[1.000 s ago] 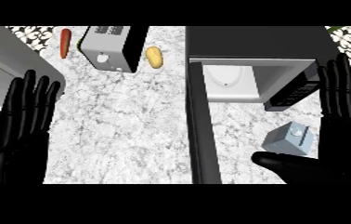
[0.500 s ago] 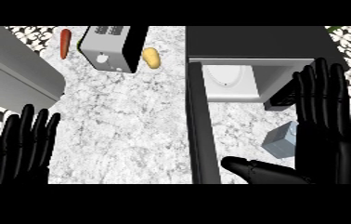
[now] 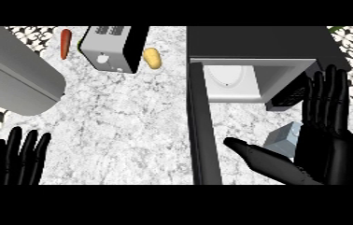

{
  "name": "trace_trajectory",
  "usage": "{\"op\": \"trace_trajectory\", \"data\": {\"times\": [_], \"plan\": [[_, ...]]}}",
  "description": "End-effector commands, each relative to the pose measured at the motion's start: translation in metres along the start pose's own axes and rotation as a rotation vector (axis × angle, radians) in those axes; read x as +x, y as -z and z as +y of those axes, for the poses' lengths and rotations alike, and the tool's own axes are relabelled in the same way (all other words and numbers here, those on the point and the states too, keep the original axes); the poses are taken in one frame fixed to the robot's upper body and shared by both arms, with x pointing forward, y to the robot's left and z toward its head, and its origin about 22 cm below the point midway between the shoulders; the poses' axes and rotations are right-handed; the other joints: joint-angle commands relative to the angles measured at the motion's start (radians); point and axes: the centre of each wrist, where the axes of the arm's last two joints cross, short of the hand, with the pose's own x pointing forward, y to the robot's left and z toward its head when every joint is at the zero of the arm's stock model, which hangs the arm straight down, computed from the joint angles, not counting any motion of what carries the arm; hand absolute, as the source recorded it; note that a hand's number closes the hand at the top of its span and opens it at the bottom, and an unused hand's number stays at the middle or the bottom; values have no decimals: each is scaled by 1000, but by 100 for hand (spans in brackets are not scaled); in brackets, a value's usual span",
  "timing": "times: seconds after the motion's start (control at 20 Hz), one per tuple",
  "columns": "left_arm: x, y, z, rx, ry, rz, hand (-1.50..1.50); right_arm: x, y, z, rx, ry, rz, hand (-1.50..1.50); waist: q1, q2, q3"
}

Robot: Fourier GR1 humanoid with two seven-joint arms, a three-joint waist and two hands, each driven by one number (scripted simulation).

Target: Pick up the milk, place it into the microwave and close the microwave

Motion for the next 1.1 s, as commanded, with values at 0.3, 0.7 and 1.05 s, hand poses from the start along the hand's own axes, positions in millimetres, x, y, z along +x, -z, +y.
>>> {"op": "trace_trajectory", "data": {"times": [0.3, 0.7, 1.05], "plan": [[-6, -22, 12, -14, -13, -7, -150, -38, 12, -24, -95, -22, 73, -150, 1, 1, 0], [3, -28, 29, 1, 0, 8, -150, -70, -18, -65, -183, -70, 143, -150, -4, 0, 0], [5, -39, 26, -5, -15, -15, -150, -109, -56, -94, -185, -113, 165, -150, -4, 0, 1]]}}
